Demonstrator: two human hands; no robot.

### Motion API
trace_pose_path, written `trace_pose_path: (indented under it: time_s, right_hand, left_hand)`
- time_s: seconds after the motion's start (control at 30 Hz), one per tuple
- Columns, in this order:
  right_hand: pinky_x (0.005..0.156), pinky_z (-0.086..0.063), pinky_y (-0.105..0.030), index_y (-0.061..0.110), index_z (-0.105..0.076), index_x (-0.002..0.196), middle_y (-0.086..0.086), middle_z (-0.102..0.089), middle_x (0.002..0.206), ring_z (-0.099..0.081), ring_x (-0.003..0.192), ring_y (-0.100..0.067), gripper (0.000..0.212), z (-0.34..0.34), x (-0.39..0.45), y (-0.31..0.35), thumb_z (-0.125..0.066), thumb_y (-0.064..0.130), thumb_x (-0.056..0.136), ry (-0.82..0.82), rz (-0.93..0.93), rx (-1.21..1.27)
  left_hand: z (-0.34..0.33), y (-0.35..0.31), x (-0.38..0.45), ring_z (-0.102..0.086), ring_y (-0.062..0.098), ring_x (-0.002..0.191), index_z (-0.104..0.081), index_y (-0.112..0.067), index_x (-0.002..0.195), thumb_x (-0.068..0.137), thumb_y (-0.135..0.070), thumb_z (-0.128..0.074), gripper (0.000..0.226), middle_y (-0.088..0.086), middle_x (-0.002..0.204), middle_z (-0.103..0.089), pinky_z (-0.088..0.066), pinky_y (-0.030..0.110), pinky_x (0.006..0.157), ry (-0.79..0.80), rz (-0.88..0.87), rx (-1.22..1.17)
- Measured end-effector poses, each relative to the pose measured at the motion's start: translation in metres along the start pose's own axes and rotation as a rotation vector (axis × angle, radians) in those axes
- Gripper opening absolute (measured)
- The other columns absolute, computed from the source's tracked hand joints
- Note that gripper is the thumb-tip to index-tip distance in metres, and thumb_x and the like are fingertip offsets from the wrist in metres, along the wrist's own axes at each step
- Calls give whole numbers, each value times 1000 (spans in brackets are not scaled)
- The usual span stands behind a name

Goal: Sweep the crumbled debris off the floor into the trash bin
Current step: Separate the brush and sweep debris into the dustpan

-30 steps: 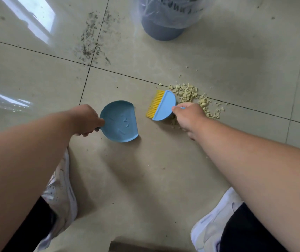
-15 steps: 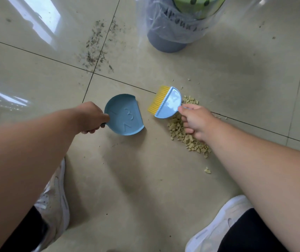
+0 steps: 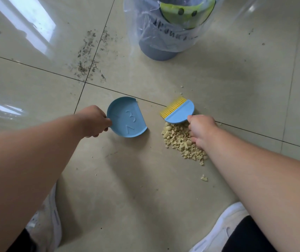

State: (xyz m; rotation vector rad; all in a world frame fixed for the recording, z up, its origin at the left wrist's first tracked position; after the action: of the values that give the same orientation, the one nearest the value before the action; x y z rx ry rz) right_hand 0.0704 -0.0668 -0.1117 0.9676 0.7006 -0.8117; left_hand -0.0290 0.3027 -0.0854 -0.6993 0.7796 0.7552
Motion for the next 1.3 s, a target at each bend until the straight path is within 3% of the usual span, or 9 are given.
trace_pose_path:
  time_s: [0.1, 0.2, 0.3, 0.47, 0.63, 0.73, 0.9, 1.17, 1.3]
  right_hand:
    - [32, -23, -15, 9, -62, 120, 2, -32, 66, -22, 47, -15, 28, 15, -1, -12, -59, 23, 96, -9, -66, 46]
    - [35, -16, -22, 11, -59, 102, 5, -29, 53, -17, 42, -12, 7, 9, -13, -1, -57, 18, 100, 101, -82, 207]
    - [39, -14, -25, 14, -57, 91, 7, -31, 50, -18, 42, -11, 11, 0, -23, 23, -56, 18, 102, 158, -43, 342]
    - [37, -17, -17, 18, -62, 97, 6, -30, 52, -17, 42, -12, 13, -22, -14, 60, -54, 26, 103, 172, -34, 406]
    - [35, -22, -20, 17, -57, 97, 3, -38, 64, -26, 44, -13, 16, -22, 6, 85, -45, 24, 105, 106, -14, 320]
    - [36, -23, -16, 12, -64, 113, 1, -40, 69, -25, 42, -12, 19, -4, 18, 69, -55, 21, 99, -22, -48, 316]
    - [35, -20, -19, 5, -63, 111, 1, -43, 67, -24, 43, -11, 19, 16, 5, 16, -55, 17, 98, -66, -101, 326]
    - [32, -19, -14, 15, -54, 98, 2, -35, 55, -23, 35, -13, 10, 25, -54, -42, -45, 13, 97, -12, -197, 392]
    - [30, -19, -9, 15, -47, 80, 7, -35, 35, -22, 22, -8, 26, 30, -75, -31, -38, 18, 104, 94, -197, 539]
  left_hand:
    - [-1, -2, -1, -48, 26, 49, -74, 4, 81, 93, -15, -60, 26, 12, 59, -57, -36, 24, 47, -11, -5, -12]
    - [-1, -6, 0, -47, 25, 47, -74, 4, 78, 90, -16, -61, 26, 10, 55, -56, -37, 25, 48, -22, -16, -48]
    - [0, -12, 4, -46, 25, 48, -74, 6, 79, 87, -17, -60, 29, 10, 55, -53, -36, 27, 51, -35, -34, -128]
    - [1, -33, 13, -44, 24, 49, -74, 7, 82, 87, -20, -60, 31, 10, 59, -50, -35, 28, 53, -37, -67, -209]
    - [2, -54, 19, -45, 23, 45, -74, 3, 77, 85, -23, -61, 30, 9, 56, -52, -36, 28, 52, -43, -98, -168]
    - [0, -56, 19, -46, 24, 46, -73, 4, 75, 85, -23, -61, 31, 9, 53, -53, -37, 28, 51, -34, -111, -123]
    - [-3, -41, 10, -45, 23, 42, -72, 2, 71, 86, -21, -62, 29, 6, 48, -52, -36, 26, 49, -21, -88, -69]
    - [-14, -10, -22, -43, 22, 42, -73, 4, 73, 88, -22, -63, 31, 6, 48, -51, -34, 26, 49, -15, -52, -66]
    - [-24, -7, -40, -42, 22, 42, -70, -1, 70, 86, -20, -61, 27, 7, 50, -50, -32, 24, 48, 11, -59, -69]
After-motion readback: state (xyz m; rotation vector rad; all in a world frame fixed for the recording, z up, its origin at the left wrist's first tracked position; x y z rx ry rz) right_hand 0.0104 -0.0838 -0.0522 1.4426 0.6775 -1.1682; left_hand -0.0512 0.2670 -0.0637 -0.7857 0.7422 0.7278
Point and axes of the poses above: each hand's wrist, its own x-axis towards the middle knuckle, its own z-axis out of the back of the hand, y = z × x, the point moved 9 cm from there along x, towards the middle knuckle
